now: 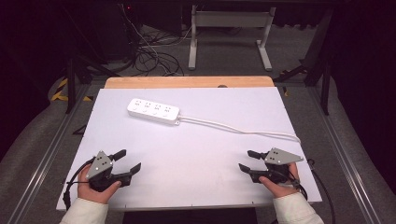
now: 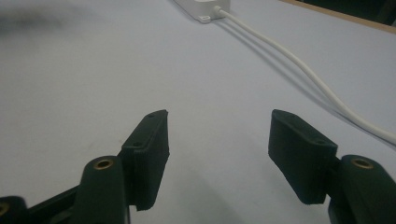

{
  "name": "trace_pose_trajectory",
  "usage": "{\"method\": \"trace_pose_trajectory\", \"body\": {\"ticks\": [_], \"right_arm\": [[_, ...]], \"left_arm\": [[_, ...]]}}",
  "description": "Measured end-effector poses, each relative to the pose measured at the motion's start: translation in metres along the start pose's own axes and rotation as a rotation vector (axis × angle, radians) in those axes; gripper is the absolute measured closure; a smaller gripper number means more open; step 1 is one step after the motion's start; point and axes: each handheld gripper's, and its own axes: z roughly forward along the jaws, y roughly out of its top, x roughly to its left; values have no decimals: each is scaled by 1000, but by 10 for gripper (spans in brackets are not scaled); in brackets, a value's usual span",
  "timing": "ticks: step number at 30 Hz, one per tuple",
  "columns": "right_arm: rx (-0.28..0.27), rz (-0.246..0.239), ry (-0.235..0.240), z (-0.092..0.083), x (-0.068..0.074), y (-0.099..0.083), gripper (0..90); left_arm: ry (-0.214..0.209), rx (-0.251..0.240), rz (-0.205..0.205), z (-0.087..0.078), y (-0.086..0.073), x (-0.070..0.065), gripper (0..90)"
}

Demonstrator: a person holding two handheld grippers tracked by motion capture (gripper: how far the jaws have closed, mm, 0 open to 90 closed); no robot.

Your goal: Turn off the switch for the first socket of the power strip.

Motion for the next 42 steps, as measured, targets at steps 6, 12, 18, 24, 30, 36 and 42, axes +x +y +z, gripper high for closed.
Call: {"method": "trace_pose_trajectory", "body": {"ticks": [6,12,18,24,30,36,42], "right_arm": [[7,6,6,1,-1,-1,403],[10,9,10,1,-1,-1,415],[11,1,10,1,0,-1,417],[14,-10,20,2,0,-1,418],[17,-17,19,2,1,0,415],[17,-20,22,3,3,1,415],[18,-19,21,2,2,1,413]], "left_arm": [[4,-7,-3,0,2,1,244],[10,-21,9,0,5,0,245],[8,-12,13,-2,7,0,264],[13,11,46,-3,11,-1,275],[-5,15,52,-5,17,-1,275],[-39,25,-12,-7,27,-1,339],[-58,22,-10,-5,37,2,369]]}}
